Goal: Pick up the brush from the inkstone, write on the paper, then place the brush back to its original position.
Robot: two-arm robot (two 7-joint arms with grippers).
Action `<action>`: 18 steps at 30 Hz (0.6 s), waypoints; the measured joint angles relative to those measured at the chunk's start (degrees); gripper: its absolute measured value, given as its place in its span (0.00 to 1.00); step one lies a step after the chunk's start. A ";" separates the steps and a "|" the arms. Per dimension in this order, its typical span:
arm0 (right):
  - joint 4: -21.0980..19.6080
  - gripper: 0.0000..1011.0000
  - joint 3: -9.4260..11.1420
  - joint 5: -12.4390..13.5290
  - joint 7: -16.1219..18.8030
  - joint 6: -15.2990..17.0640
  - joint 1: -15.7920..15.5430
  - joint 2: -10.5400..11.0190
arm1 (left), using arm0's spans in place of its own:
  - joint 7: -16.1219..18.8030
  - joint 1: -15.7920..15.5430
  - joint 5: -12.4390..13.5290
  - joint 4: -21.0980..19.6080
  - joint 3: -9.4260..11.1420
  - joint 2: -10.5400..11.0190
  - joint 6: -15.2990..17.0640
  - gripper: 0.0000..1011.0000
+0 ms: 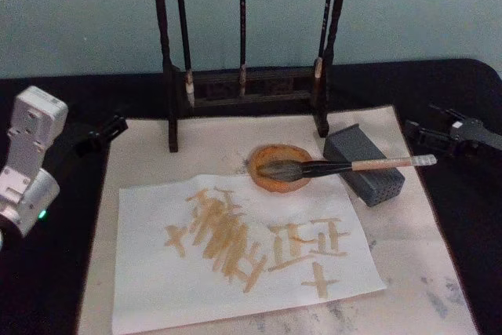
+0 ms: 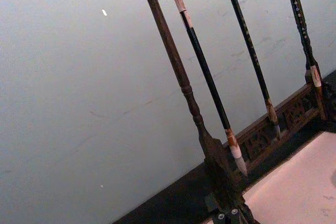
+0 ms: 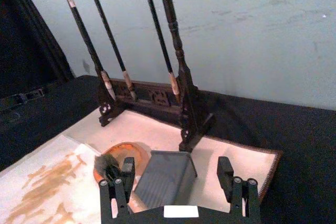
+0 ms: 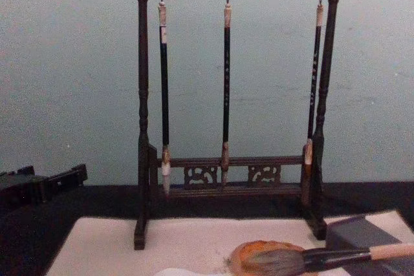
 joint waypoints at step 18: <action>-15.38 1.00 1.60 -3.53 -6.95 -3.39 -7.70 4.76 | 0.00 0.00 0.00 0.01 0.00 0.00 0.00 0.99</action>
